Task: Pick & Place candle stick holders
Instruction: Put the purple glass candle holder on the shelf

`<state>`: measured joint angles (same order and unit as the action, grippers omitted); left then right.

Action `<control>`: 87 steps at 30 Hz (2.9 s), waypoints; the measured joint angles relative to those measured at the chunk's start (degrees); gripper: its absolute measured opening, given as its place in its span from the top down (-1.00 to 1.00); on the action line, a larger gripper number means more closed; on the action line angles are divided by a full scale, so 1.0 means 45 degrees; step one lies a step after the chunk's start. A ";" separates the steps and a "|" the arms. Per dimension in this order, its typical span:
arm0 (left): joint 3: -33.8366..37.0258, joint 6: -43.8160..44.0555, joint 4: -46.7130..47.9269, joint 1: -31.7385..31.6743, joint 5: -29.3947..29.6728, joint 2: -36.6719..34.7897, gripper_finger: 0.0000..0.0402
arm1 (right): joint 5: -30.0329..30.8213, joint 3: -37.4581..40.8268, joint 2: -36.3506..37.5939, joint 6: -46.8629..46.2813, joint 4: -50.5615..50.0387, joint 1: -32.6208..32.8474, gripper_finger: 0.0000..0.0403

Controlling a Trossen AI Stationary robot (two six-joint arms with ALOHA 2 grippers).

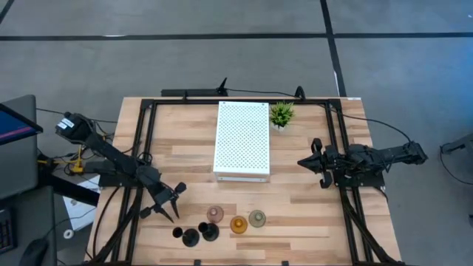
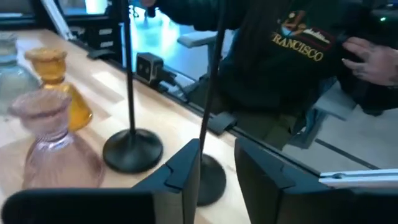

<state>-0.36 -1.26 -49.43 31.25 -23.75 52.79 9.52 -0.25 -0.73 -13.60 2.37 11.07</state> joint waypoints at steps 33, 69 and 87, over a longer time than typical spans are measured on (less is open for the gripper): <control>-0.2901 0.0049 -0.1334 0.1717 0.2226 0.5064 0.14 | 0.0000 -0.0003 0.0000 0.0007 0.0000 0.0010 1.00; -0.2899 0.2480 -0.0550 0.1708 0.2220 0.5020 0.40 | -0.0044 0.0000 -0.0001 0.0008 0.0000 0.0010 1.00; -0.2885 0.2295 0.0957 0.1232 0.0871 0.5015 0.59 | -0.0034 -0.0002 0.0000 0.0140 0.0000 0.0000 1.00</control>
<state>-13.34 9.07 -45.13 36.80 -19.83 75.35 9.37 -0.26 -0.73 -12.97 2.37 11.07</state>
